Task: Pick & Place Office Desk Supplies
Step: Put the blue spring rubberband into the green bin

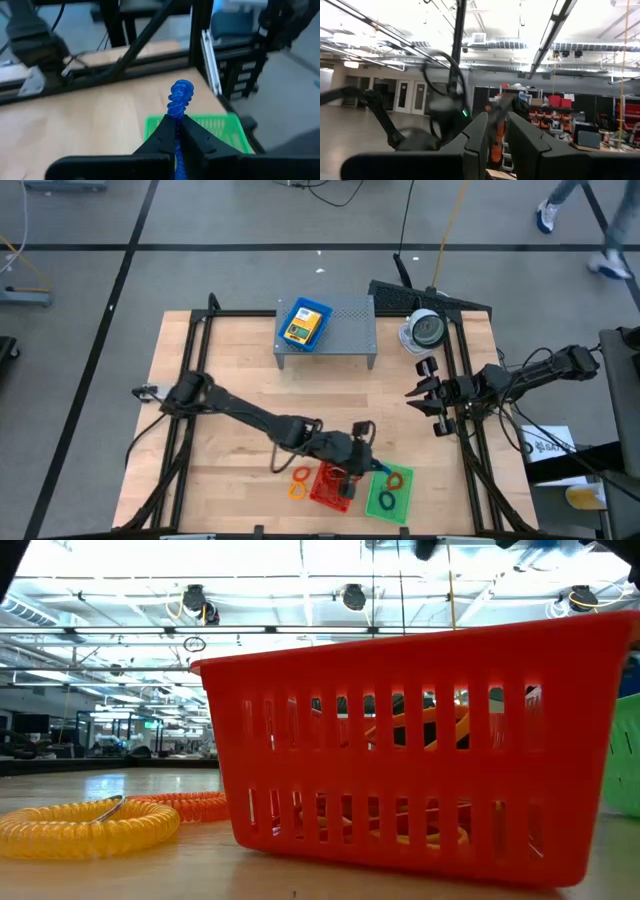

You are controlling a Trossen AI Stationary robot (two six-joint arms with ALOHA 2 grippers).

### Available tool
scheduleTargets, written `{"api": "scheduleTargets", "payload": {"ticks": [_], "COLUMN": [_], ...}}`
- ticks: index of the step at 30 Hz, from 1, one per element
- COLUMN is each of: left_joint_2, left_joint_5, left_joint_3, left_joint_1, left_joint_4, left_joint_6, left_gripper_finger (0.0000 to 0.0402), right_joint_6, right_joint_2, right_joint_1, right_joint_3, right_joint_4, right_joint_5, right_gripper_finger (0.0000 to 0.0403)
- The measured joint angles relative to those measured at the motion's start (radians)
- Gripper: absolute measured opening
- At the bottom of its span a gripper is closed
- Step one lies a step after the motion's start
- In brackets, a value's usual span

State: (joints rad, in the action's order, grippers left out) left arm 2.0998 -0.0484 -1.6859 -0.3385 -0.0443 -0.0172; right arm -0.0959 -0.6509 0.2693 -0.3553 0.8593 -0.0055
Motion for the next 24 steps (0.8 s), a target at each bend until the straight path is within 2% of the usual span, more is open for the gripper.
{"api": "scheduleTargets", "payload": {"ticks": [5,9,17,24], "left_joint_2": [0.093,0.151,0.235,0.290], "left_joint_5": [0.121,0.186,0.172,0.148], "left_joint_3": [0.000,0.000,0.000,0.000], "left_joint_1": [0.027,0.033,0.029,0.029], "left_joint_4": [-0.252,-0.362,-0.411,-0.434], "left_joint_6": [-0.004,0.002,0.026,0.041], "left_gripper_finger": [0.0022,0.0010,0.0022,0.0007], "right_joint_6": [-0.004,-0.020,-0.025,-0.025], "right_joint_2": [0.007,0.010,0.009,0.009], "right_joint_1": [0.020,0.032,0.036,0.036], "right_joint_3": [0.000,0.000,0.000,0.000], "right_joint_4": [0.003,0.003,0.003,0.003], "right_joint_5": [0.000,0.000,0.000,0.000], "right_gripper_finger": [0.0057,0.0057,0.0057,0.0057]}}
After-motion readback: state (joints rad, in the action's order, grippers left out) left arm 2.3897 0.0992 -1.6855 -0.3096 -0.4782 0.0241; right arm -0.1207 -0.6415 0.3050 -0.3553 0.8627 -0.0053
